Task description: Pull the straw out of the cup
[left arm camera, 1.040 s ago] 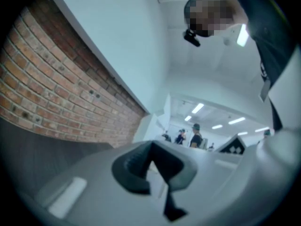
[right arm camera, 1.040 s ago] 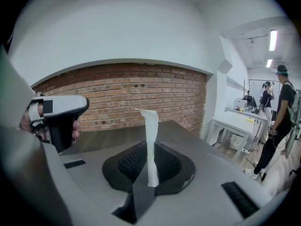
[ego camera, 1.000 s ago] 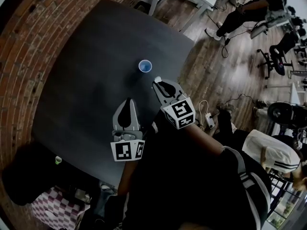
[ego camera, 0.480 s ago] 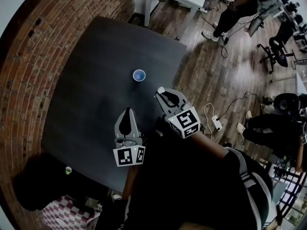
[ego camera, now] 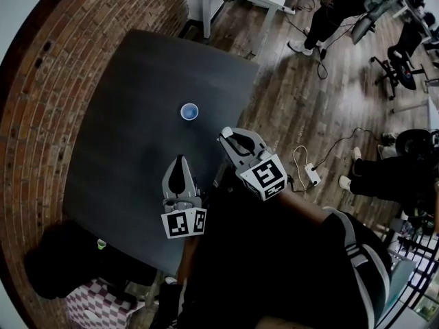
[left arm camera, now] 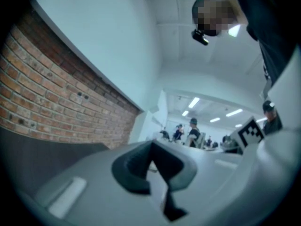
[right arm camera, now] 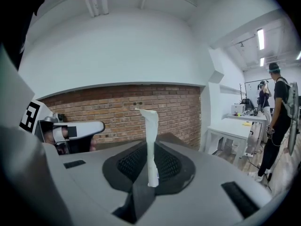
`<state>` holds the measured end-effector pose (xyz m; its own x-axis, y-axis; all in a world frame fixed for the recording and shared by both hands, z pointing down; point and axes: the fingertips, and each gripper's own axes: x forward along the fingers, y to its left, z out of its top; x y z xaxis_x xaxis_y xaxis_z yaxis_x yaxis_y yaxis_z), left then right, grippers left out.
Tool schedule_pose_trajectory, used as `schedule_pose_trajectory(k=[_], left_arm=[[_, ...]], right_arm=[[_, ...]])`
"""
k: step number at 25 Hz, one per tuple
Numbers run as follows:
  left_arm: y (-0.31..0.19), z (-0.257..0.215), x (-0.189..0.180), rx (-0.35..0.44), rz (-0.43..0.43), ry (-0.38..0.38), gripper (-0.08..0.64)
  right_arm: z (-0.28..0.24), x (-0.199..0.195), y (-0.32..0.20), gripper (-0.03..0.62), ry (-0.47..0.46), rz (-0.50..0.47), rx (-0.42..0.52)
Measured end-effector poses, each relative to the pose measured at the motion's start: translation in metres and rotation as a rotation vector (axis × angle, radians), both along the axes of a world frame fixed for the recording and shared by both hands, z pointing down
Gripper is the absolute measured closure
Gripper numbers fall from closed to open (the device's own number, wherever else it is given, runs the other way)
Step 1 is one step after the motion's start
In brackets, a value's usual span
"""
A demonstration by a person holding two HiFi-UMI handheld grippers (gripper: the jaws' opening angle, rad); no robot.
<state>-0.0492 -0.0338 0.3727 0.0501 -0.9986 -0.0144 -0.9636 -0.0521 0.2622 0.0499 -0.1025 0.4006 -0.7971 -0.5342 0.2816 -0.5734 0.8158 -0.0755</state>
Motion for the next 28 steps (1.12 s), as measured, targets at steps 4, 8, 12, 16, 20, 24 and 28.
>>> schedule_pose_trajectory(k=[4,8,12,16,20,24,28], left_arm=[[-0.002,0.000,0.014,-0.001,0.012,-0.019,0.555],[-0.004,0.001,0.014,-0.005,-0.001,-0.017,0.555],[-0.005,0.001,0.016,-0.003,-0.001,-0.025,0.555],[-0.006,0.001,0.014,-0.004,-0.003,-0.029,0.555],[-0.008,0.000,0.012,-0.003,-0.003,-0.032,0.555],[-0.010,0.000,0.010,-0.002,0.000,-0.034,0.555],[-0.012,0.001,0.010,-0.003,0.004,-0.034,0.555]], right_arm=[[0.003,0.012,0.001,0.546,-0.009,-0.003,-0.007],[0.004,0.013,-0.001,0.546,-0.010,-0.015,-0.009],[0.002,0.015,-0.004,0.548,-0.024,-0.009,-0.013],[0.002,0.011,-0.004,0.548,-0.024,-0.026,-0.009],[0.002,0.010,-0.004,0.548,-0.026,-0.027,-0.011],[0.001,0.007,-0.007,0.548,-0.023,-0.025,-0.006],[0.003,0.006,-0.009,0.548,-0.018,-0.031,-0.005]])
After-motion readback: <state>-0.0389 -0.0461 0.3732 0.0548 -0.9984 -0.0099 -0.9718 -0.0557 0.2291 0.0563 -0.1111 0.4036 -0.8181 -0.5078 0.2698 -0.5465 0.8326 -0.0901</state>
